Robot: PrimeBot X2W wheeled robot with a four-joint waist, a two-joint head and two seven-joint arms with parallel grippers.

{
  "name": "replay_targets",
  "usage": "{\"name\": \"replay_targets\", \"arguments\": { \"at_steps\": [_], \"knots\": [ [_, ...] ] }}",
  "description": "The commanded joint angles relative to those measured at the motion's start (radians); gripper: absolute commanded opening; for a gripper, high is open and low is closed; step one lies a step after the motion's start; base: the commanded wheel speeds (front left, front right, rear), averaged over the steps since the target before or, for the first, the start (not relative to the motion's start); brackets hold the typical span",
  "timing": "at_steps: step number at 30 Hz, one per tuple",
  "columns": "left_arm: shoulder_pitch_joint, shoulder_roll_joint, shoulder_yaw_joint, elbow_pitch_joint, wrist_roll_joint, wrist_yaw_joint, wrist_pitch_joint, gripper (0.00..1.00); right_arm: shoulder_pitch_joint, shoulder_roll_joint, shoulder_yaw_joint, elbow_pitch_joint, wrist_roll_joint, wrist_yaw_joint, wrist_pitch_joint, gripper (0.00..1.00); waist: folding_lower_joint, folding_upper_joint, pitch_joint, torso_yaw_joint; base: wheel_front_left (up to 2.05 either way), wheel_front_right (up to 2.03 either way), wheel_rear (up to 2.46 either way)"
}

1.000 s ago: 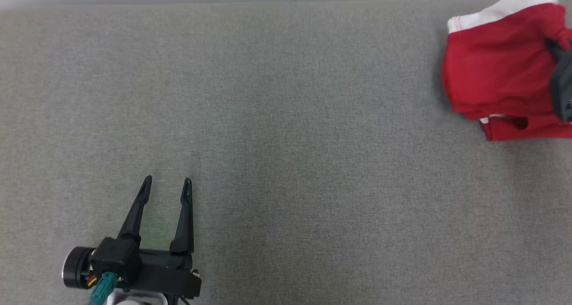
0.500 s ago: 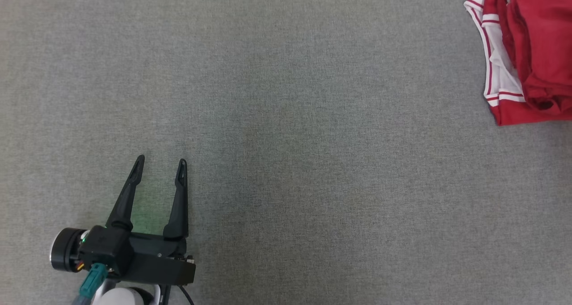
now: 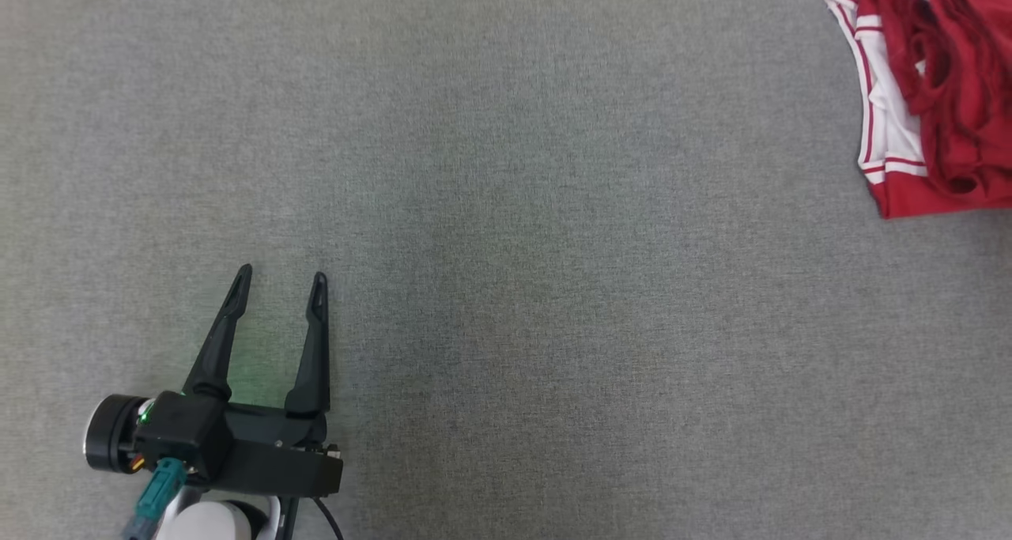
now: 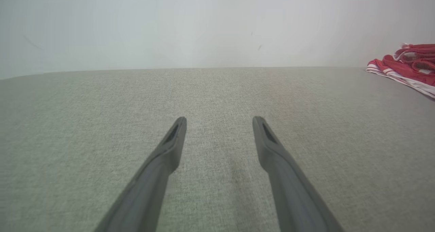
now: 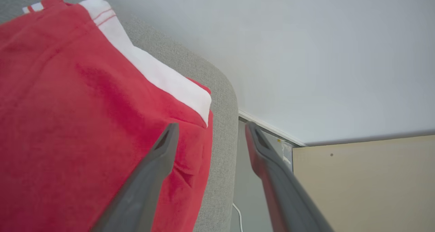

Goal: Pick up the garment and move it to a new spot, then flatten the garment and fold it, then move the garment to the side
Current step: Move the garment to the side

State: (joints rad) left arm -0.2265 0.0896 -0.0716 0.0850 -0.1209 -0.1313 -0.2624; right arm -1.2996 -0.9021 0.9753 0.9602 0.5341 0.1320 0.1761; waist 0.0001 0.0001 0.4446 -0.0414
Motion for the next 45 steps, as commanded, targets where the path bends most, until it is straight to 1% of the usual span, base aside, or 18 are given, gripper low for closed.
{"name": "replay_targets", "arguments": {
  "at_steps": [1,3,6,9,11,14,17,19,23,26,30,39,42,43,45],
  "knots": [
    [0.008,-0.002,0.004,0.003,-0.004,0.001,-0.002,1.0,-0.017,0.01,-0.009,0.008,-0.012,-0.003,-0.022,1.0,-0.0001,-0.0001,-0.019,0.003,0.0,0.0,0.0],
    [0.02,-0.005,0.01,0.008,-0.006,0.001,-0.002,1.0,-0.026,0.024,-0.027,0.014,-0.017,-0.003,-0.075,1.0,-0.0001,-0.0001,-0.04,0.006,0.0,0.0,0.0],
    [0.039,-0.01,0.021,0.021,-0.009,0.001,-0.002,1.0,-0.017,0.055,-0.056,0.014,-0.031,-0.003,-0.187,1.0,-0.0001,-0.0001,-0.084,0.007,0.0,0.0,0.0],
    [0.071,-0.014,0.039,0.038,-0.013,0.001,-0.002,1.0,0.03,0.114,-0.11,0.014,0.004,-0.003,-0.303,1.0,-0.0001,-0.0001,-0.137,0.005,0.0,0.0,0.0],
    [0.094,-0.018,0.051,0.05,-0.015,0.001,-0.002,1.0,0.058,0.146,-0.134,0.011,0.005,-0.003,-0.368,1.0,-0.0001,-0.0001,-0.174,0.002,0.0,0.0,0.0],
    [0.128,-0.023,0.068,0.063,-0.015,0.001,-0.002,1.0,0.099,0.187,-0.168,0.004,-0.007,-0.003,-0.422,1.0,-0.0001,-0.0001,-0.226,0.001,0.0,0.0,0.0],
    [0.157,-0.028,0.079,0.076,-0.016,0.001,-0.002,1.0,0.17,0.238,-0.224,-0.02,-0.015,-0.003,-0.441,1.0,-0.0001,-0.0001,-0.273,0.001,0.0,0.0,0.0],
    [0.172,-0.029,0.09,0.082,-0.018,0.001,-0.002,1.0,0.217,0.267,-0.302,-0.081,-0.032,-0.003,-0.441,1.0,-0.0001,-0.0001,-0.3,0.0,0.0,0.0,0.0],
    [0.2,-0.034,0.102,0.095,-0.014,0.001,-0.002,1.0,0.402,0.339,-0.482,-0.199,-0.1,-0.003,-0.44,1.0,-0.0001,-0.0001,-0.343,-0.004,0.0,0.0,0.0],
    [0.212,-0.034,0.107,0.109,-0.014,0.001,-0.002,1.0,0.544,0.411,-0.609,-0.287,-0.173,-0.003,-0.44,1.0,-0.0001,-0.0001,-0.37,-0.003,0.0,0.0,0.0],
    [0.225,-0.036,0.107,0.116,-0.01,0.001,-0.002,1.0,0.723,0.477,-0.731,-0.393,-0.257,-0.003,-0.441,1.0,-0.0001,-0.0001,-0.398,0.008,0.0,0.0,0.0],
    [0.233,-0.039,0.099,0.125,-0.009,0.001,-0.002,1.0,1.079,0.63,-0.922,-0.646,-0.361,-0.003,-0.44,1.0,-0.0001,-0.0001,-0.433,0.038,0.0,0.0,0.0],
    [0.24,-0.039,0.098,0.132,-0.014,0.001,-0.002,1.0,1.181,0.682,-0.955,-0.711,-0.376,-0.003,-0.44,1.0,-0.0001,-0.0001,-0.442,0.044,0.0,0.0,0.0],
    [0.24,-0.039,0.098,0.132,-0.014,0.001,-0.002,1.0,1.181,0.682,-0.955,-0.711,-0.376,-0.003,-0.44,1.0,-0.0001,-0.0001,-0.442,0.044,0.0,0.0,0.0],
    [0.246,-0.039,0.098,0.135,-0.015,0.001,-0.002,1.0,1.235,0.715,-0.979,-0.738,-0.383,-0.003,-0.44,1.0,-0.0001,-0.0001,-0.447,0.047,0.0,0.0,0.0]
  ]
}}
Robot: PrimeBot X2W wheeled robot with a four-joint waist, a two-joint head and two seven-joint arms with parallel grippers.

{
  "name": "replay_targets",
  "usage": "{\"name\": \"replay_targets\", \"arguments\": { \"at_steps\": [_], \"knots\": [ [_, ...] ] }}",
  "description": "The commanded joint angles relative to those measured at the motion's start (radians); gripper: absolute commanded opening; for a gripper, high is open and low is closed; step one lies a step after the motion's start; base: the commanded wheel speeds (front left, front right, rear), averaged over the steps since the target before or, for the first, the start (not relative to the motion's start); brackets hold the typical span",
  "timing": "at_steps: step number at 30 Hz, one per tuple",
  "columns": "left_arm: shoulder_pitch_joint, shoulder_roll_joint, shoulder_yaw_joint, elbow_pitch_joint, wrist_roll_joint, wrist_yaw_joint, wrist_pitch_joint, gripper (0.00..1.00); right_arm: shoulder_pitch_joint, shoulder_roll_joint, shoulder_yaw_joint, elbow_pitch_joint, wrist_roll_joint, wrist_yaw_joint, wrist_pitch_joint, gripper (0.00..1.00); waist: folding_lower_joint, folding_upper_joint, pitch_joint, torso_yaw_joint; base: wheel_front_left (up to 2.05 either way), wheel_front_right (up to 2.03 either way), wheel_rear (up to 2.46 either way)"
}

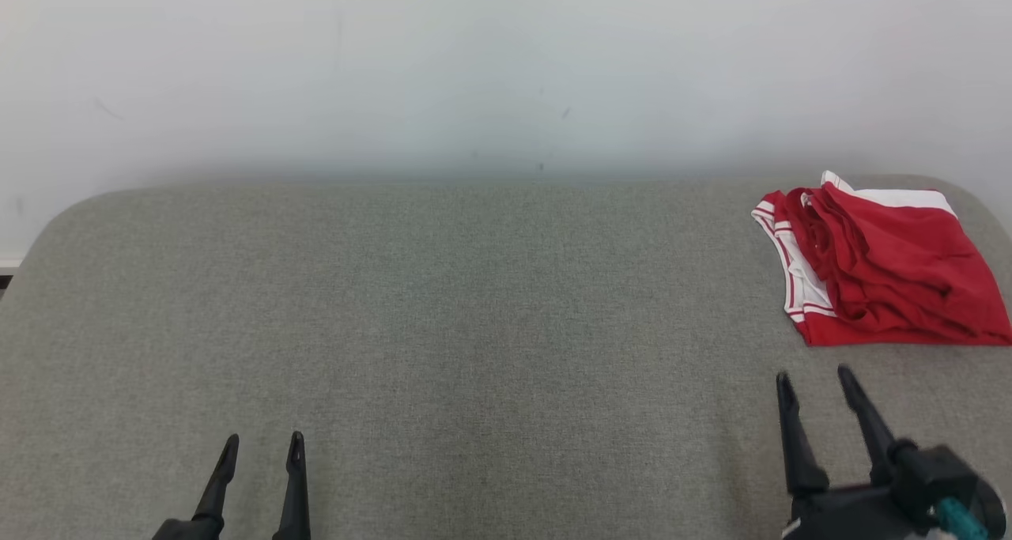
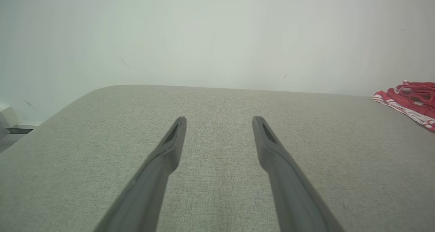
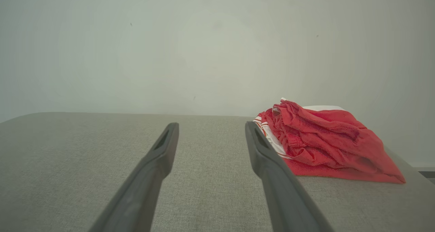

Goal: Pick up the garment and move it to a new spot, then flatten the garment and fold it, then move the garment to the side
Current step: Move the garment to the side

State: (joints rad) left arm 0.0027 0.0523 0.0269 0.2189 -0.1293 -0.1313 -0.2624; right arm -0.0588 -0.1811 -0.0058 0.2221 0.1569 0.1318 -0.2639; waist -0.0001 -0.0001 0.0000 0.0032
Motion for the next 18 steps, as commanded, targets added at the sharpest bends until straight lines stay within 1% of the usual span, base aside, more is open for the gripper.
{"name": "replay_targets", "arguments": {
  "at_steps": [1,3,8,18],
  "knots": [
    [0.019,-0.002,-0.002,0.004,-0.006,0.001,-0.002,1.0,0.019,0.011,-0.005,-0.007,-0.013,-0.003,0.0,1.0,0.0001,0.0001,-0.005,0.005,0.0,0.0,0.0],
    [0.019,-0.002,0.0,0.007,-0.006,0.001,-0.002,1.0,0.054,0.047,-0.028,-0.023,-0.018,-0.003,0.0,1.0,0.0001,0.0001,-0.009,0.005,0.0,0.0,0.0],
    [0.028,-0.002,-0.014,0.011,-0.006,0.001,-0.002,1.0,0.104,0.091,-0.041,-0.042,-0.043,-0.003,0.0,1.0,0.0001,0.0001,-0.014,-0.003,0.0,0.0,0.0],
    [0.03,-0.001,-0.027,0.024,0.004,0.001,-0.002,1.0,0.11,0.111,-0.029,-0.038,-0.052,-0.003,0.0,1.0,0.0001,0.0001,-0.012,-0.005,0.0,0.0,0.0]
  ]
}}
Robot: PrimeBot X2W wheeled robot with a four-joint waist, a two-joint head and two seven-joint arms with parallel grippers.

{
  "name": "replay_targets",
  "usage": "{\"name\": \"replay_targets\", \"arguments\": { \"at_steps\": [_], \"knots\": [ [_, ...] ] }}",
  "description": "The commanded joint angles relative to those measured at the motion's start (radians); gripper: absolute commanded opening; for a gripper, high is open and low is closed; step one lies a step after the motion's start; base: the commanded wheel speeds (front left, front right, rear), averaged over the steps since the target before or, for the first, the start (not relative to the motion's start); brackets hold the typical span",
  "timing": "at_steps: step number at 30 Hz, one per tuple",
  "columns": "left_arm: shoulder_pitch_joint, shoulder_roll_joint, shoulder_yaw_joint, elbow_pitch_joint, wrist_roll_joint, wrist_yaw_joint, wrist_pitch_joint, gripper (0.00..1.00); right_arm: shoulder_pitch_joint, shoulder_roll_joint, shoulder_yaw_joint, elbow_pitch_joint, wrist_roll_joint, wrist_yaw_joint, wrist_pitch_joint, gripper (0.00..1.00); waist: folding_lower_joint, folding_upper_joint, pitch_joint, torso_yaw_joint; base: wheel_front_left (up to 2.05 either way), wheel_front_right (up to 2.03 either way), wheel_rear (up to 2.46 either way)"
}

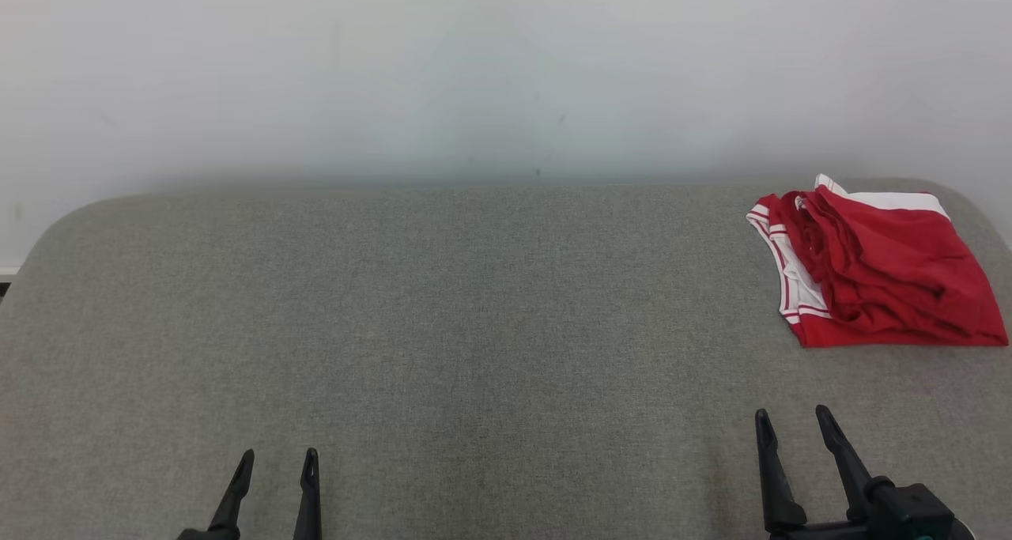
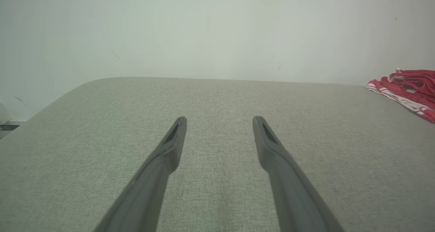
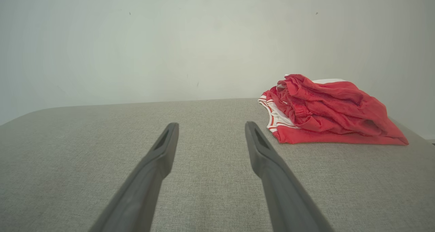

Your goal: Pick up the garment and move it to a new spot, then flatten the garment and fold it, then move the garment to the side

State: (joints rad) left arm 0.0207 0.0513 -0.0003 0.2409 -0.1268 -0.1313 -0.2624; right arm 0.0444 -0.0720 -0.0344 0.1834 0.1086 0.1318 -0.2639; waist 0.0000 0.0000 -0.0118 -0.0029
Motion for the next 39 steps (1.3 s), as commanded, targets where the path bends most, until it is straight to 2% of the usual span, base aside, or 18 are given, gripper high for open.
{"name": "replay_targets", "arguments": {
  "at_steps": [1,12,13,16,39],
  "knots": [
    [0.011,0.0,0.002,0.005,0.006,0.001,-0.002,1.0,0.006,0.002,-0.004,0.001,-0.004,-0.003,0.0,1.0,0.0,0.0,0.0,0.002,0.0,0.0,0.0],
    [0.005,0.0,0.008,0.011,0.025,0.001,-0.002,1.0,0.01,0.006,-0.016,0.009,-0.012,-0.003,0.0,1.0,0.0,0.0,0.002,0.011,0.0,0.0,0.0],
    [0.0,0.0,0.008,0.014,0.02,0.0,0.0,0.0,0.0,0.003,-0.015,0.013,-0.003,0.0,0.0,0.0,0.0,0.0,0.003,0.011,0.0,0.0,0.0],
    [0.005,-0.001,0.005,0.044,0.017,-0.001,0.002,0.0,0.006,0.004,-0.015,0.044,-0.003,0.0,0.002,0.0,0.0,0.0,0.003,0.011,0.0,0.0,0.0],
    [-0.01,-0.001,0.007,0.005,-0.407,0.0,0.075,0.0,-0.029,0.009,-0.062,0.036,0.418,0.0,0.14,0.0,0.0,0.0,0.005,0.01,0.0,0.0,0.0]
  ]
}}
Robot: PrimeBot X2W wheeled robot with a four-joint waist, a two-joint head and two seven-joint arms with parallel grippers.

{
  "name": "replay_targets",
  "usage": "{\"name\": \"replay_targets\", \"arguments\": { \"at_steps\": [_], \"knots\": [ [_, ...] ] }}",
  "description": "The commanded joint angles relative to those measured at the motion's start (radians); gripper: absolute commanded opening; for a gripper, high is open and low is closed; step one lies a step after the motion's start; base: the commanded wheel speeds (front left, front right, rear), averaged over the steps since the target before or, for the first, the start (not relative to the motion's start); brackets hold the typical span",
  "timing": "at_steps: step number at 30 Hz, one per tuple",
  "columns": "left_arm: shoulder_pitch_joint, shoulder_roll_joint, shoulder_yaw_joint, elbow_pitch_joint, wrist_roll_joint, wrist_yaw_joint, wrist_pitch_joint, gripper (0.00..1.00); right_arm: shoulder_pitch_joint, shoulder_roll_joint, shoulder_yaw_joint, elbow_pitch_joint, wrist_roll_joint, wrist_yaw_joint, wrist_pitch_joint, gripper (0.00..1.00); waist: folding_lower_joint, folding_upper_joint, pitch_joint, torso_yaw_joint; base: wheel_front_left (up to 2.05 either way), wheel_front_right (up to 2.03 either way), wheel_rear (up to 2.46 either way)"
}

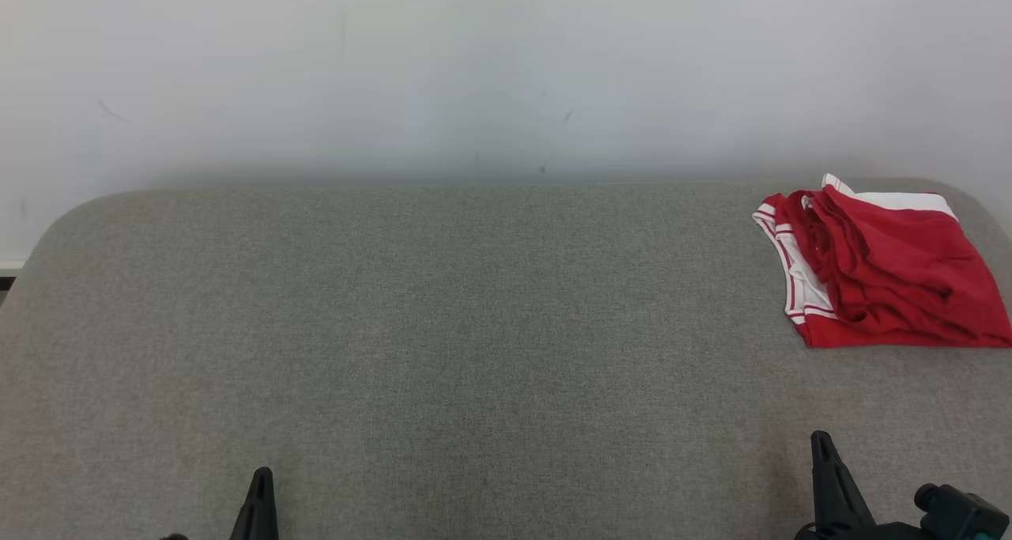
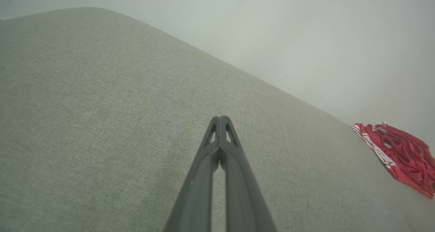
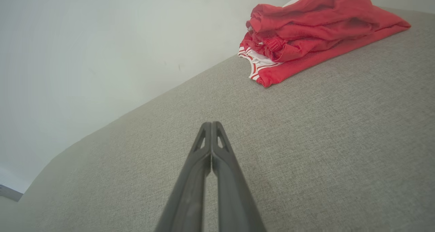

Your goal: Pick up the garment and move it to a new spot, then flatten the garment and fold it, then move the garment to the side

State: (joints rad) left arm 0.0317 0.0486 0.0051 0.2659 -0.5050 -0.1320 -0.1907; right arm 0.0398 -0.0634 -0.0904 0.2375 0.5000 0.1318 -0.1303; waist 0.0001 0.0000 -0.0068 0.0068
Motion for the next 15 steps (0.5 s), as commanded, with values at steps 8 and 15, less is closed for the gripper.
{"name": "replay_targets", "arguments": {
  "at_steps": [8,15],
  "knots": [
    [-0.026,0.002,0.002,-0.032,-0.158,0.001,0.026,0.0,-0.035,0.002,-0.019,-0.02,0.154,0.0,0.047,0.0,-0.0001,0.0,0.001,-0.001,0.0,0.0,0.0],
    [-0.028,0.002,0.002,-0.041,-0.261,0.001,0.043,0.0,-0.044,0.003,-0.03,-0.022,0.258,-0.001,0.081,0.0,-0.0001,0.0,0.002,-0.001,0.0,0.0,0.0]
  ]
}}
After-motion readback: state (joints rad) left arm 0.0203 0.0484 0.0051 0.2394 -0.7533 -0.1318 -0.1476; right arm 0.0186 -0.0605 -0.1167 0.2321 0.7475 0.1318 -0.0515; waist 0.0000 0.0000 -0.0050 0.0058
